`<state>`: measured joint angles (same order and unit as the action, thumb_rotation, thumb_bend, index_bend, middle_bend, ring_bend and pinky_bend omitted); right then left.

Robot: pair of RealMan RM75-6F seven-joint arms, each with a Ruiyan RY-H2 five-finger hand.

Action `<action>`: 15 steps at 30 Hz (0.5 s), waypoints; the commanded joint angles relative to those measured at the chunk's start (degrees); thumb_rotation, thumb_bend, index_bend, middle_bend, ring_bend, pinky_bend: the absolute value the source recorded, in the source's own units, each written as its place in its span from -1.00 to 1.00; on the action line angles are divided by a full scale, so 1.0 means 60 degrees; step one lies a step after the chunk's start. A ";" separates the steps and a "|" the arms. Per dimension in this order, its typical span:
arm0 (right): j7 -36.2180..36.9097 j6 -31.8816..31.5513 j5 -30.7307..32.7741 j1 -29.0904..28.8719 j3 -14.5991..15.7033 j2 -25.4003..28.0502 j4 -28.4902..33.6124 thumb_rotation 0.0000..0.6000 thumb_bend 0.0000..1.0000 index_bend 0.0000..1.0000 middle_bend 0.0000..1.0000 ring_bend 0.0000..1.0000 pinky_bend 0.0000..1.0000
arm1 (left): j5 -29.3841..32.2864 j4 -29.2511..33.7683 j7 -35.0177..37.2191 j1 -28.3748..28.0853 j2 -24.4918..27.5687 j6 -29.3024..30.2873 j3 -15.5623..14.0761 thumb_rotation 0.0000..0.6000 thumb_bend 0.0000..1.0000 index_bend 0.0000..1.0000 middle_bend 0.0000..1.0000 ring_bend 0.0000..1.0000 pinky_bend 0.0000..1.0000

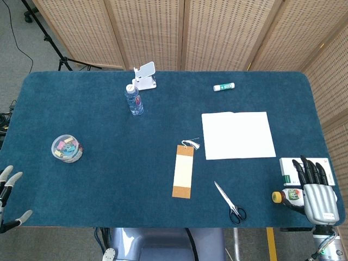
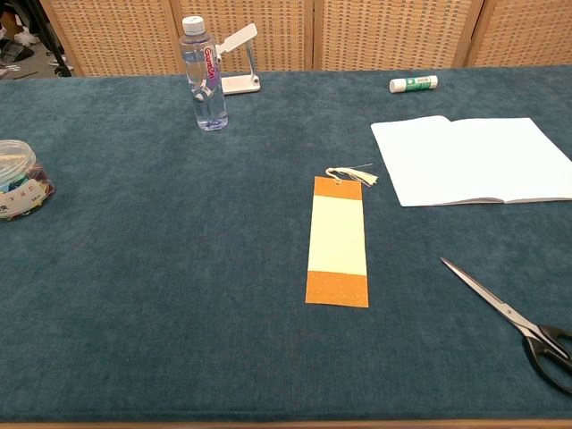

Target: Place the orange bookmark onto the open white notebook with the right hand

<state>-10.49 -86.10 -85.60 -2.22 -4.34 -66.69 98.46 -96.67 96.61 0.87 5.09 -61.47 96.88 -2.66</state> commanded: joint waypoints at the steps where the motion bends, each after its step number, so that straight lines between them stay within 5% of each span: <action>1: 0.0013 0.0185 0.0218 -0.0089 -0.0060 -0.0026 -0.0079 1.00 -1.00 -1.00 -1.00 -1.00 -1.00 | 0.0071 0.0022 0.0032 -0.0017 0.0014 -0.0055 0.0024 1.00 -1.00 -1.00 -1.00 -1.00 -1.00; 9: -0.0176 0.0330 0.0344 -0.0257 -0.0164 -0.0137 -0.0054 1.00 -1.00 -1.00 -1.00 -1.00 -1.00 | 0.0316 0.0118 0.0046 -0.0123 0.0067 -0.0280 0.0115 1.00 -1.00 -1.00 -1.00 -1.00 -1.00; 15: -0.1011 0.1692 0.0283 -0.1424 -0.0569 0.0014 0.0758 1.00 -1.00 -1.00 -1.00 -1.00 -1.00 | 0.0379 0.0148 0.0095 -0.0118 0.0084 -0.0237 0.0165 1.00 -1.00 -1.00 -1.00 -1.00 -1.00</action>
<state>-13.98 -80.06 -83.96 -7.22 -6.27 -67.15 100.25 -94.44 97.48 1.40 4.37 -60.98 95.44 -1.69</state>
